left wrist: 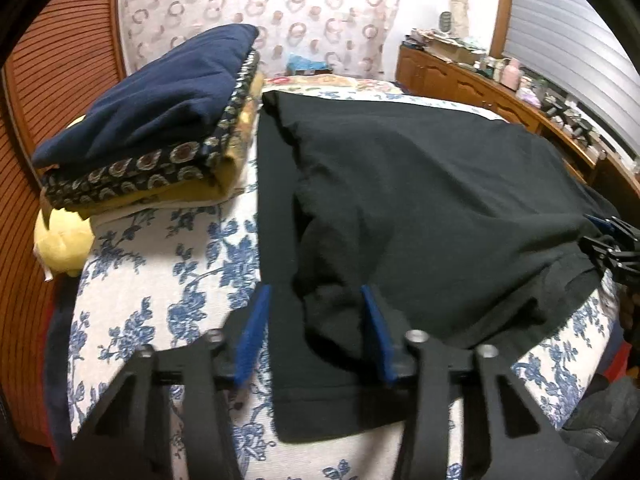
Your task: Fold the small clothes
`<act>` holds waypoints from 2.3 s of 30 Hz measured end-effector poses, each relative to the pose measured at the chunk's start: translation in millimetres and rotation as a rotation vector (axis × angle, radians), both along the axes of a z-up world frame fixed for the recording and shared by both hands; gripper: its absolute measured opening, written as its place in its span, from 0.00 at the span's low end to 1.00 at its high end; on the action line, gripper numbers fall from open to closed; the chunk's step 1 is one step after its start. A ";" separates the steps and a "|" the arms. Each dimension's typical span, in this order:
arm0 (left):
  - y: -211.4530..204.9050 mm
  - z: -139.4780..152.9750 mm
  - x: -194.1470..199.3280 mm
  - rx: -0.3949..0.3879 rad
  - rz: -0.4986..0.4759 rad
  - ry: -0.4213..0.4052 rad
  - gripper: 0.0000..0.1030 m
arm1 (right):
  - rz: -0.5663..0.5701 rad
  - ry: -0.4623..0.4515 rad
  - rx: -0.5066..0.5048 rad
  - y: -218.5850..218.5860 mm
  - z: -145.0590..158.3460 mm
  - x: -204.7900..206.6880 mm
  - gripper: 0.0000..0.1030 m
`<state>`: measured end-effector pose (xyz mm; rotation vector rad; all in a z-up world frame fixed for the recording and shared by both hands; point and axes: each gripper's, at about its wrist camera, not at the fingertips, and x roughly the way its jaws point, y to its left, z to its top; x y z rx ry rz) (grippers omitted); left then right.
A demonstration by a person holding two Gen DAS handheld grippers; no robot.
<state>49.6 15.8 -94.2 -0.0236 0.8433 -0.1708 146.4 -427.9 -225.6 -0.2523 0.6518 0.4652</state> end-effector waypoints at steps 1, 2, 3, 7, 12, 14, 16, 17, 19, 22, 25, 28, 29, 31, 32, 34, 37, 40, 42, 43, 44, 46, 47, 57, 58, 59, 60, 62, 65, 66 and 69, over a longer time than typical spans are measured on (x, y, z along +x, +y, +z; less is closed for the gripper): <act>-0.8 0.5 0.5 -0.007 -0.010 0.003 0.24 | 0.000 0.000 0.000 0.1 0.2 0.2 0.67; -1.8 0.9 1.3 -0.020 -0.024 0.008 0.19 | 0.000 0.000 0.000 0.1 0.2 0.4 0.67; -3.1 1.7 1.9 -0.027 -0.033 0.010 0.10 | 0.000 0.000 0.001 0.0 0.1 0.3 0.67; -11.1 18.5 -2.8 -0.064 -0.077 -0.054 0.06 | 0.000 0.000 0.001 0.2 0.1 0.3 0.67; -24.2 51.2 -1.6 -0.104 -0.109 -0.143 0.04 | -0.002 0.006 0.004 -0.9 0.6 0.5 0.67; -32.4 63.9 2.1 -0.117 -0.131 -0.173 0.04 | -0.015 0.011 0.015 -2.2 3.1 1.0 0.67; -43.0 76.5 7.4 -0.132 -0.162 -0.199 0.03 | -0.026 0.008 0.030 -5.6 7.8 -0.2 0.67; -48.6 81.2 10.4 -0.135 -0.179 -0.207 0.03 | -0.029 0.004 0.037 -9.4 10.4 -1.3 0.67; -63.7 92.1 17.2 -0.148 -0.223 -0.227 0.03 | -0.033 -0.004 0.049 -15.9 17.1 -2.9 0.68; -87.1 106.2 24.9 -0.148 -0.278 -0.250 0.03 | -0.040 -0.027 0.055 -21.5 26.8 -6.7 0.67; -114.1 122.4 33.6 -0.152 -0.342 -0.273 0.02 | -0.053 -0.058 0.066 -28.2 37.4 -10.9 0.67; -136.6 136.5 40.0 -0.148 -0.399 -0.291 0.02 | -0.071 -0.084 0.082 -38.4 46.6 -14.9 0.67; -147.7 141.2 42.6 -0.143 -0.423 -0.298 0.02 | -0.078 -0.091 0.085 -42.1 48.6 -16.3 0.67; -169.1 146.4 46.1 -0.121 -0.458 -0.307 0.02 | -0.095 -0.102 0.089 -49.4 52.0 -18.4 0.67; -178.6 149.4 48.7 -0.118 -0.473 -0.308 0.02 | -0.104 -0.105 0.094 -54.2 53.5 -19.1 0.67; -194.3 153.5 54.2 -0.128 -0.501 -0.303 0.02 | -0.124 -0.109 0.105 -64.5 56.4 -20.5 0.67; -216.1 162.8 60.3 -0.147 -0.548 -0.294 0.02 | -0.151 -0.122 0.104 -76.6 62.3 -23.2 0.67; -243.6 171.5 60.6 -0.160 -0.601 -0.286 0.02 | -0.176 -0.139 0.112 -87.6 68.8 -28.1 0.67; -259.3 178.6 57.7 -0.163 -0.635 -0.287 0.02 | -0.187 -0.146 0.121 -96.8 72.8 -30.6 0.67; -269.9 181.3 56.4 -0.163 -0.646 -0.287 0.02 | -0.193 -0.151 0.123 -99.7 73.9 -32.7 0.67; -277.5 183.7 54.5 -0.169 -0.662 -0.286 0.03 | -0.198 -0.154 0.125 -102.8 74.9 -35.4 0.67; -288.6 185.0 54.3 -0.180 -0.676 -0.275 0.03 | -0.202 -0.158 0.130 -106.9 76.0 -37.2 0.67; -293.6 183.1 54.8 -0.174 -0.680 -0.260 0.05 | -0.204 -0.159 0.131 -108.2 75.9 -38.6 0.67; -288.3 150.9 56.9 -0.119 -0.694 -0.171 0.50 | -0.207 -0.119 0.135 -114.3 66.6 -25.5 0.67; -280.3 150.6 55.0 -0.125 -0.682 -0.175 0.55 | -0.202 -0.114 0.133 -113.1 64.9 -23.1 0.67; -276.3 149.6 54.8 -0.125 -0.675 -0.178 0.56 | -0.198 -0.110 0.129 -111.2 63.8 -21.2 0.67; -270.3 148.6 53.8 -0.123 -0.664 -0.182 0.56 | -0.192 -0.107 0.127 -108.5 62.8 -19.2 0.67; -255.1 143.7 53.4 -0.123 -0.632 -0.184 0.56 | -0.178 -0.101 0.122 -103.2 61.3 -15.0 0.67; -235.2 135.4 48.9 -0.107 -0.581 -0.192 0.57 | -0.166 -0.094 0.112 -97.7 59.5 -8.6 0.67; -229.8 132.3 49.4 -0.099 -0.569 -0.194 0.57 | -0.160 -0.092 0.109 -94.9 59.5 -6.4 0.67; -211.3 122.2 47.6 -0.064 -0.514 -0.201 0.57 | -0.136 -0.090 0.090 -84.6 61.4 0.2 0.67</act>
